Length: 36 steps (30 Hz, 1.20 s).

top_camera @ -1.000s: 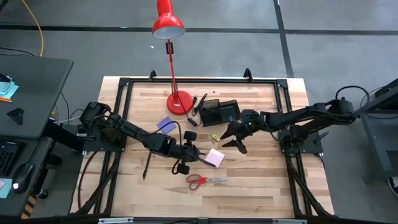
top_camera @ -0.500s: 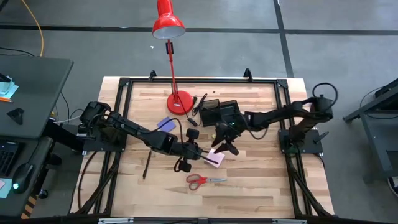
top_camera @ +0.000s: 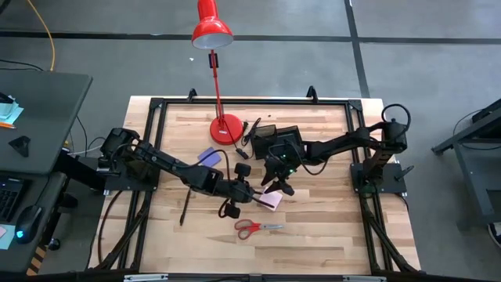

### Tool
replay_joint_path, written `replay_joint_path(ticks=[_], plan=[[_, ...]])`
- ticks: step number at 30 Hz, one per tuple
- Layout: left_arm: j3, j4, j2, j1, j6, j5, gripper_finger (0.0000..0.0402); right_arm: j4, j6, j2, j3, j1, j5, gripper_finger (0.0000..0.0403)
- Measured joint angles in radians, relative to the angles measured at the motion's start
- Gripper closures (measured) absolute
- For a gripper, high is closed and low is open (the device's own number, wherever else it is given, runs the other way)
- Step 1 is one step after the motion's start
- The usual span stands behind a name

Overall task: Pick and place office supplies into organizer
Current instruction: Put the black pen into the black desk organizer

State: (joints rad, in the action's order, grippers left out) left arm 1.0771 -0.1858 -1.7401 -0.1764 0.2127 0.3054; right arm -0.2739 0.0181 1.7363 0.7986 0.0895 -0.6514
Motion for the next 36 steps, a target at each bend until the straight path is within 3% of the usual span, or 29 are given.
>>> replay_joint_path(ticks=[36], plan=[[0.0,0.037,0.0,0.014,0.041,0.002,0.0377,-0.059,0.087,0.031,0.041,-0.04,0.069,0.0235]])
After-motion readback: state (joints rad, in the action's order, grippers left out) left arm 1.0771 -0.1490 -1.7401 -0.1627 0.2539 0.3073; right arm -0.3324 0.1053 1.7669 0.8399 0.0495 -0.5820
